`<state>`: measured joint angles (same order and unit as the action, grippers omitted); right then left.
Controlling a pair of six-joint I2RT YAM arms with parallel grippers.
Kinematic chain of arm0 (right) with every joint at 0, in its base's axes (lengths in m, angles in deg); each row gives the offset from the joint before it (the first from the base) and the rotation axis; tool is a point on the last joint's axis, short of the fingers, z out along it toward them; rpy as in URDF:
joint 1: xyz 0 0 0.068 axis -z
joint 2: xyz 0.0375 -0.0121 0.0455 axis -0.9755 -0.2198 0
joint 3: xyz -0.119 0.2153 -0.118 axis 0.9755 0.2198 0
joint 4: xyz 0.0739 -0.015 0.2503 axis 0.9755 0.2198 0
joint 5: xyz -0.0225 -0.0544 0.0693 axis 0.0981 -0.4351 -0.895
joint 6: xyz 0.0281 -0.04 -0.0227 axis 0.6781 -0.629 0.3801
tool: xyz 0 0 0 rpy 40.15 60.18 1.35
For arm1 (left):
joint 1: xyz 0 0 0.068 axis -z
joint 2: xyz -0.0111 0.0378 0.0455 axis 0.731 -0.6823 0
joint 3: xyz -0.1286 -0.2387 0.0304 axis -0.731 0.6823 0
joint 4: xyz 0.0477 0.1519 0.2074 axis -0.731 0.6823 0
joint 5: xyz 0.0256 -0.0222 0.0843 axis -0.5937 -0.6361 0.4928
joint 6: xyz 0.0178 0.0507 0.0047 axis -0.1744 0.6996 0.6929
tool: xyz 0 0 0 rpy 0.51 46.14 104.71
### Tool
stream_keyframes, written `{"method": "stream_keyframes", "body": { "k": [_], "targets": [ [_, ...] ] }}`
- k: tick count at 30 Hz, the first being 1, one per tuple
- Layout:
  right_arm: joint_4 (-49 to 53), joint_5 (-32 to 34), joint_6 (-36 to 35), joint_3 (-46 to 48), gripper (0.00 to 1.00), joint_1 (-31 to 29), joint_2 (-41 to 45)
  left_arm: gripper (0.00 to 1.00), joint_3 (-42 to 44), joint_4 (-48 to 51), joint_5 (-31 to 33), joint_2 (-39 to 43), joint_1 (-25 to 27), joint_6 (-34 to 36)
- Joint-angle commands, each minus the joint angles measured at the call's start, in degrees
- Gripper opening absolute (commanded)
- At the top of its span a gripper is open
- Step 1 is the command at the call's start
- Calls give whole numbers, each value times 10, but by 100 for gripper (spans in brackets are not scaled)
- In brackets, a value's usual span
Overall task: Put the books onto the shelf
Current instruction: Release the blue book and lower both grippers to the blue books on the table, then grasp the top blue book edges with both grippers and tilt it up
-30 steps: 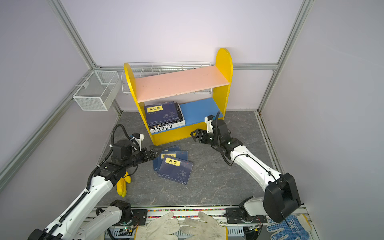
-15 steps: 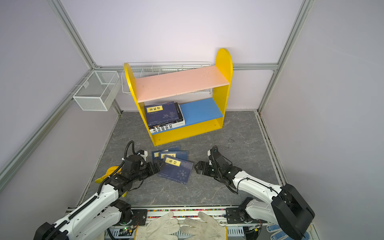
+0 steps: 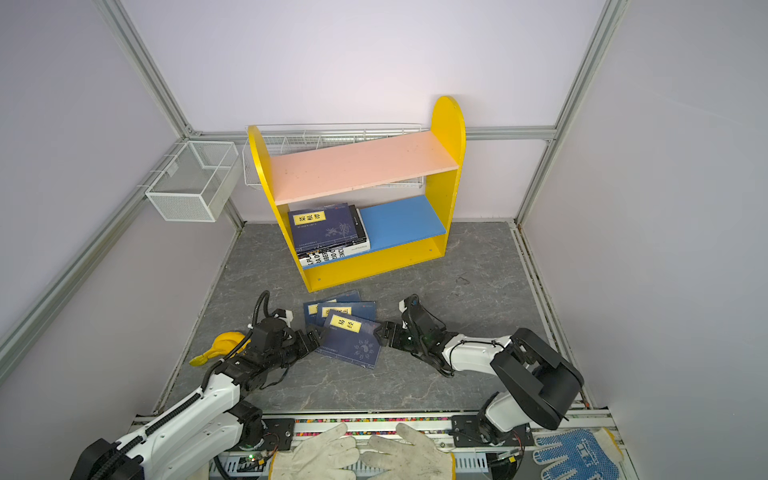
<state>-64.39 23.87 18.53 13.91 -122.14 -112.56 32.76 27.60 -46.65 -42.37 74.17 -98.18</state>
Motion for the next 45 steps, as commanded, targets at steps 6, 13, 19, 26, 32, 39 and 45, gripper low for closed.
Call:
{"method": "stream_keyframes", "body": {
  "k": [6, 13, 19, 26, 32, 39, 45],
  "targets": [
    [5, -21, 4, -42, 69, -12, -67, 94, 7, -63, -14, -55, 30, -8],
    [7, -36, -10, -76, 45, -12, -108, 94, -3, -68, -52, -51, 36, 0],
    [4, -42, -10, -85, 39, -12, -124, 92, -8, -88, -84, -27, 36, -27],
    [5, -46, -11, -92, 37, -12, -138, 90, -19, -138, -123, 11, 37, -69],
    [12, -48, -17, -98, 36, -12, -139, 83, -27, -181, -155, -15, 37, -87],
    [19, -44, -21, -100, 35, -12, -140, 65, -55, -112, -152, -37, 37, -52],
    [31, -42, -28, -107, 35, -11, -134, 30, -94, -34, -138, -62, 37, -6]
  ]
}}
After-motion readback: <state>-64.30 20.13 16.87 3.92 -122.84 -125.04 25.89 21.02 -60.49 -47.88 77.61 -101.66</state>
